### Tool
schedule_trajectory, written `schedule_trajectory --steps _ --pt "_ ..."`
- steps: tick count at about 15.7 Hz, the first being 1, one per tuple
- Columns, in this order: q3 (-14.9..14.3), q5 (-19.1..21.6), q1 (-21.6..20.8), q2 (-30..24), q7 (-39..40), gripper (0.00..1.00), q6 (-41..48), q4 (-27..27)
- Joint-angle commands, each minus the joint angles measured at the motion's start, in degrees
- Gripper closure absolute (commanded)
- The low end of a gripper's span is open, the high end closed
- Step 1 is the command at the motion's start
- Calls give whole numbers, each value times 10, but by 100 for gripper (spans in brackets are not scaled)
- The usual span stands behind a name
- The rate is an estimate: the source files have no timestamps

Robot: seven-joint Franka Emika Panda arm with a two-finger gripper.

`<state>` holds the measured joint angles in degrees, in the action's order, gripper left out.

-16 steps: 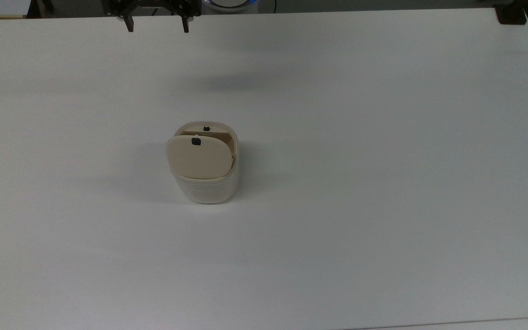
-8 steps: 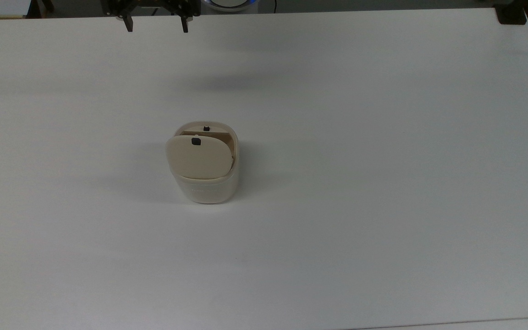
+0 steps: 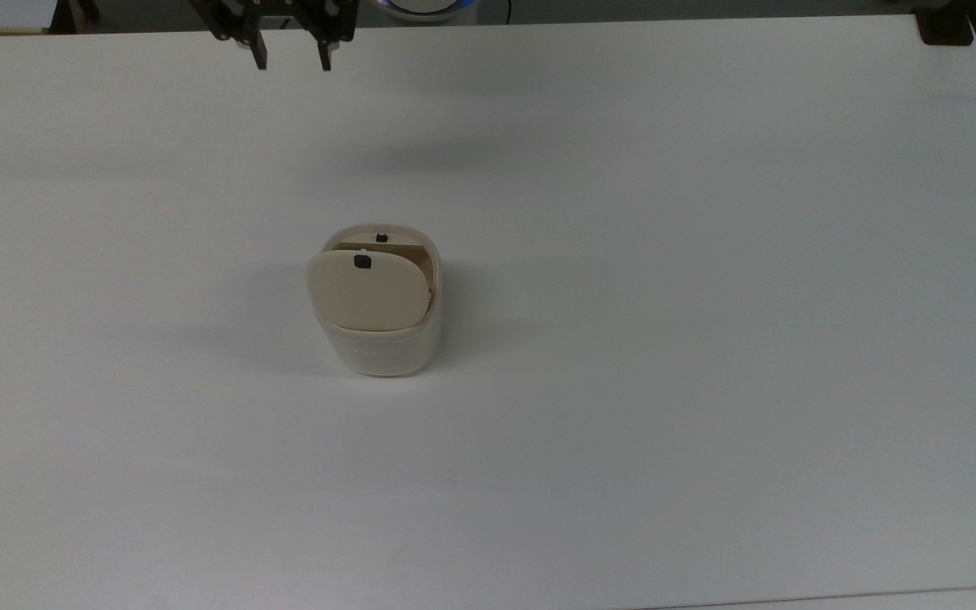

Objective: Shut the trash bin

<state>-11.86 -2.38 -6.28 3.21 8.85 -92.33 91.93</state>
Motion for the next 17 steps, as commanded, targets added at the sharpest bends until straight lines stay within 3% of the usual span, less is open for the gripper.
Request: schedule_trajectory --steps 1,5,8,12,17 --pt "-3 31 -8 14 1 100 -68 2" --pt "-2 41 -11 30 -8 100 -148 -11" --pt "-3 85 -17 65 -17 100 -199 -44" --pt "2 84 -23 147 -73 100 -306 -115" --pt "3 78 -42 189 -95 100 -355 -123"
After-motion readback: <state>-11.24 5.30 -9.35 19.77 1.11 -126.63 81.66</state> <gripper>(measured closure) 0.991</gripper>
